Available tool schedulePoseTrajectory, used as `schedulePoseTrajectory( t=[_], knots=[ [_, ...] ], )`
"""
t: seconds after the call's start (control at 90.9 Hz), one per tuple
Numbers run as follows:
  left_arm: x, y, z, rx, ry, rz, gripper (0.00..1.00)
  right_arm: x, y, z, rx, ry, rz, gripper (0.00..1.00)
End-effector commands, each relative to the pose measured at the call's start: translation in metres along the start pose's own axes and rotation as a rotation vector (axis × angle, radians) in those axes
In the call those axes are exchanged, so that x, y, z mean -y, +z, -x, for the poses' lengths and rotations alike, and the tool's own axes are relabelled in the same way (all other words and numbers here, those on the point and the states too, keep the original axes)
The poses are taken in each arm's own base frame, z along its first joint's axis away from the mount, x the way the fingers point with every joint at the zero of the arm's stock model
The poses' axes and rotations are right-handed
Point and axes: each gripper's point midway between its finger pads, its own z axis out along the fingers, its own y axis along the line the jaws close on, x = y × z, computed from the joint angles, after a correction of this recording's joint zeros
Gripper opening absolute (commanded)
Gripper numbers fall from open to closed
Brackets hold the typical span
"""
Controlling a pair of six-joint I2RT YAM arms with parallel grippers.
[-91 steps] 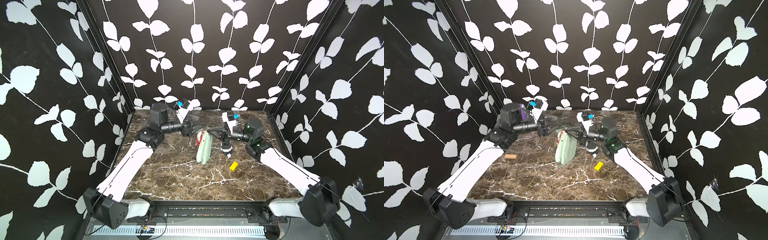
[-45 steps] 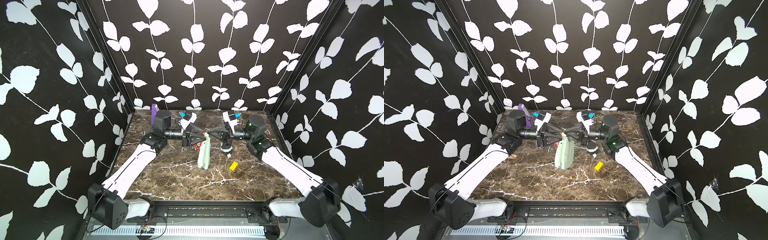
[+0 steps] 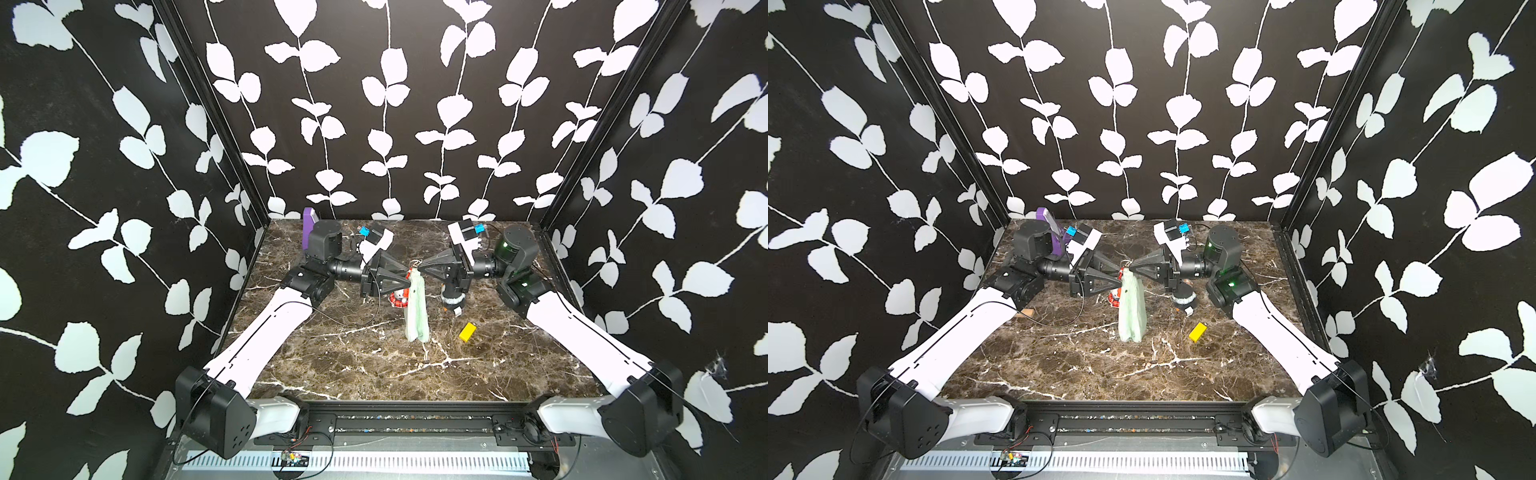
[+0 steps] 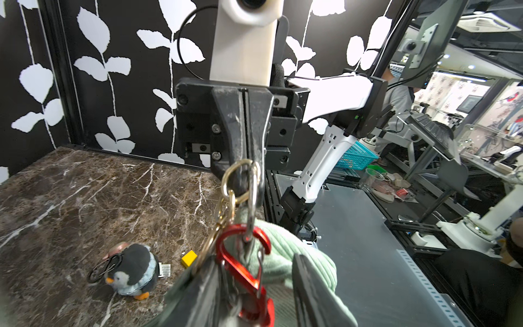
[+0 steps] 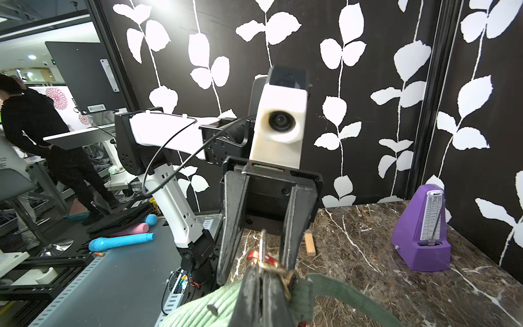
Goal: Remove the decoration from the bag
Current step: Remove the decoration item from the bag.
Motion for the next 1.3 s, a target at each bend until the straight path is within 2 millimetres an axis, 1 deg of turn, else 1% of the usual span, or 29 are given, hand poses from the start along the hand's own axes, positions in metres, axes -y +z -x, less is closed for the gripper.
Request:
schedulePoseTrajectory(
  t=[0.0,0.198,0.308,0.429,0.55,0.605,0.715,0.88,0.935,1.012,1.067,1.188,1.287],
  knots=[
    [0.013,-0.002,0.007,0.005,0.024,-0.041,0.41,-0.02,-0.005,0.025,0.023,-0.103,0.036,0.0],
    [0.014,-0.002,0.014,0.026,0.032,-0.037,0.4,-0.019,-0.005,0.024,0.015,-0.108,0.026,0.0],
    [0.014,-0.002,0.018,0.04,0.032,-0.029,0.31,-0.018,-0.005,0.022,0.014,-0.109,0.023,0.0],
    [0.012,-0.002,0.017,0.04,0.023,-0.028,0.24,-0.019,-0.005,0.022,0.014,-0.109,0.023,0.0],
    [0.012,0.0,0.014,0.036,0.017,-0.035,0.22,-0.02,-0.006,0.022,0.016,-0.117,0.02,0.0],
    [0.012,0.0,0.013,0.034,0.014,-0.036,0.18,-0.019,-0.006,0.022,0.014,-0.115,0.017,0.0],
    [0.013,0.0,0.012,0.032,0.015,-0.036,0.15,-0.019,-0.008,0.023,0.016,-0.117,0.012,0.0],
    [0.013,0.001,0.013,0.033,0.028,-0.011,0.03,-0.019,-0.01,0.023,0.018,-0.12,-0.002,0.0],
    [0.011,0.002,0.014,0.035,0.032,0.01,0.0,-0.019,-0.011,0.023,0.018,-0.118,-0.003,0.0],
    [0.006,0.004,0.016,0.041,0.034,0.063,0.0,-0.02,-0.011,0.023,0.017,-0.116,-0.003,0.0],
    [-0.002,0.005,0.017,0.049,0.028,0.126,0.0,-0.02,-0.011,0.022,0.016,-0.114,-0.003,0.0],
    [-0.012,0.005,0.021,0.072,0.037,0.233,0.0,-0.021,-0.012,0.021,0.014,-0.11,0.0,0.0],
    [-0.018,0.005,0.025,0.087,0.036,0.293,0.0,-0.022,-0.011,0.02,0.011,-0.103,0.009,0.0]
  ],
)
